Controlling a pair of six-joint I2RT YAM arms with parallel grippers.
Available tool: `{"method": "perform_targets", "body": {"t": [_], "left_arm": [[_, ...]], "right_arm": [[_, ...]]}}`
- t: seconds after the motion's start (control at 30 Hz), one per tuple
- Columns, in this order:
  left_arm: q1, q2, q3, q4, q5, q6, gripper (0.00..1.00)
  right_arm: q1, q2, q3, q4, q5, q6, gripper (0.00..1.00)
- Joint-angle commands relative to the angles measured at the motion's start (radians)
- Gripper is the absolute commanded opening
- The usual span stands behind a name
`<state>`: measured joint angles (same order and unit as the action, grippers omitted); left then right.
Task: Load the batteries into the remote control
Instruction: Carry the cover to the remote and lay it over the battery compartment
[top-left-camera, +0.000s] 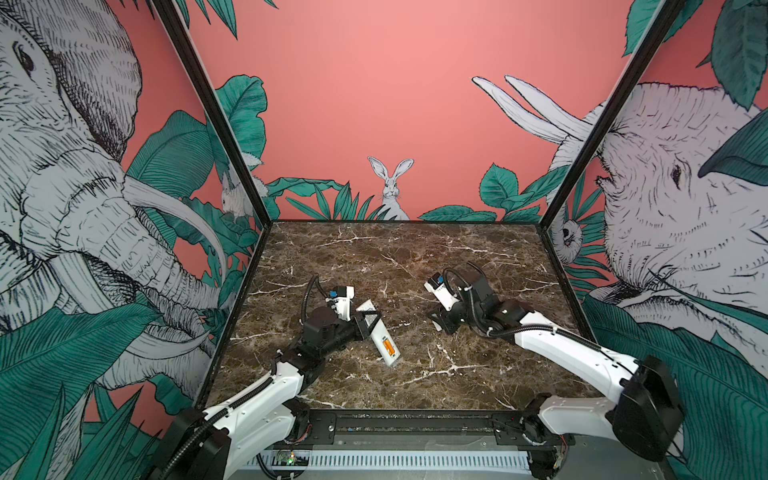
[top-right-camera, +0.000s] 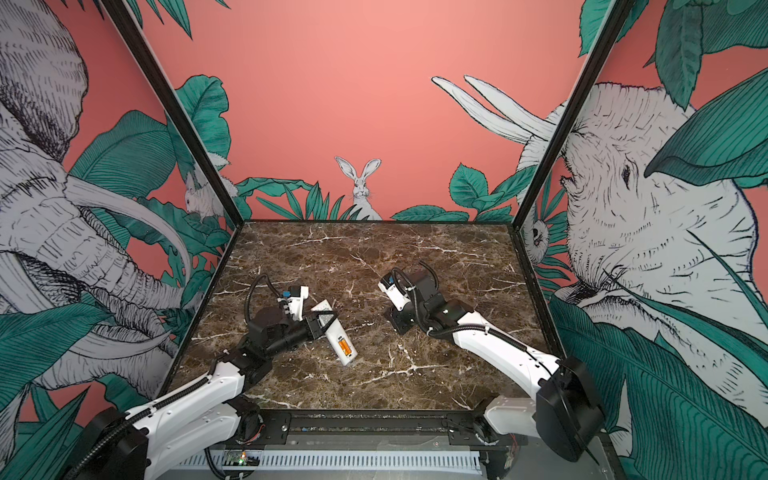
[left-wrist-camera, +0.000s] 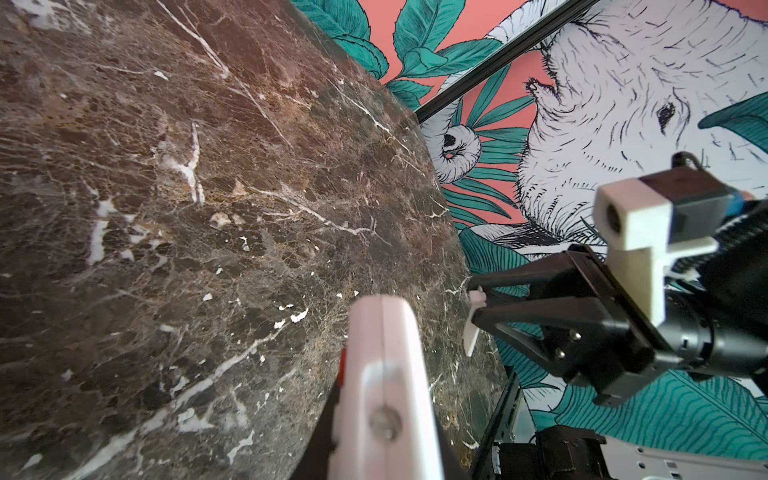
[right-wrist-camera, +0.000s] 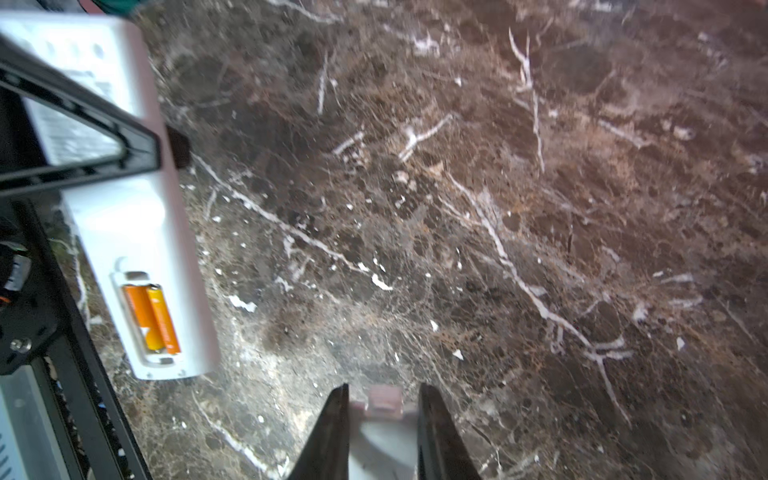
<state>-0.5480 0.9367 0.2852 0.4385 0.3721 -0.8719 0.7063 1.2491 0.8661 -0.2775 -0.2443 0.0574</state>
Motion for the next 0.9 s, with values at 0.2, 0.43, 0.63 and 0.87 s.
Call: {"method": "perform_targets", "body": {"t": [0.2,0.43,0.63,0.87], "left_arm": [[-0.001,-0.007,0.044,0.049,-0.012,-0.025,0.0],[-0.001,-0.012,0.046,0.061,-0.019,-0.044,0.0],[-0.001,-0.007,0.055,0.066,-0.017,-0.053,0.0],[-0.001,-0.014,0.054,0.067,-0.019,-0.062,0.0]], "right_arm": [[0.105,-0.1,-0.104,0.322,-0.035,0.086,0.17],[0.177,-0.121,-0.171,0.517,-0.035,0.135,0.17],[0.23,-0.094,-0.188,0.604,-0.034,0.123,0.17],[0.262,-0.058,-0.189,0.649,-0.021,0.112,0.17]]}}
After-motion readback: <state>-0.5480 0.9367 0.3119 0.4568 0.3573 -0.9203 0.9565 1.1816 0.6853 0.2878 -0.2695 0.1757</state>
